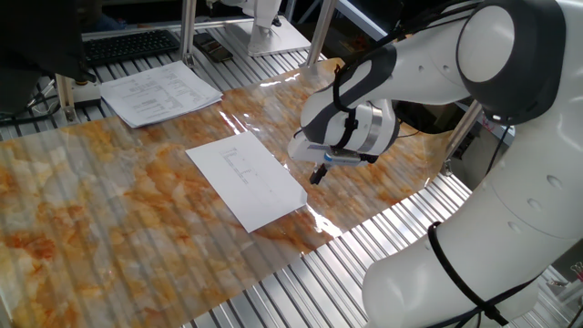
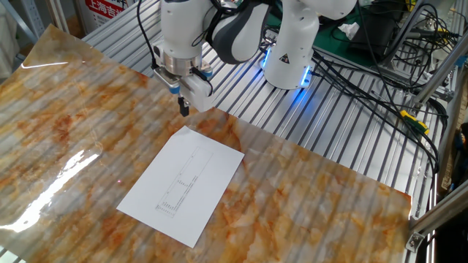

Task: Flip over and spread out the paper that is laid flat on the table

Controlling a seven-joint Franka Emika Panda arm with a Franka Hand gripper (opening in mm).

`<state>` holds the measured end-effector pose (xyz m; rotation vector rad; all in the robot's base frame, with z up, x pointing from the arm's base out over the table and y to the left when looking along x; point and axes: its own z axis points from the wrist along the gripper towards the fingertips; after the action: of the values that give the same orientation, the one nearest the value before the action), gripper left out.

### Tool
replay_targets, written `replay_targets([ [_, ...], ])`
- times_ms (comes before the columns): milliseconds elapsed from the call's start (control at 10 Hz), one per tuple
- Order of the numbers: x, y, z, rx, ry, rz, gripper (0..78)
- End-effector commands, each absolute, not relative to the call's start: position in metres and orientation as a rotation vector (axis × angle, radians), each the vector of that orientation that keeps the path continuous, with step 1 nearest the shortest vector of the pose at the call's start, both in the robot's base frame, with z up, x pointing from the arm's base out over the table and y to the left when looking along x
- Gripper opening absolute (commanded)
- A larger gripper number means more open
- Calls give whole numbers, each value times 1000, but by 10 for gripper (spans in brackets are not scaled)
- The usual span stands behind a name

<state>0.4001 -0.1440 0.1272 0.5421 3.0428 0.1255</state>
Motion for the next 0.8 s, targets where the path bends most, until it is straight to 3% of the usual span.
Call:
replay_targets([
  [100, 401, -145, 128, 660, 3047, 146, 0],
  [800, 404, -139, 106, 725, 2999, 120, 0],
])
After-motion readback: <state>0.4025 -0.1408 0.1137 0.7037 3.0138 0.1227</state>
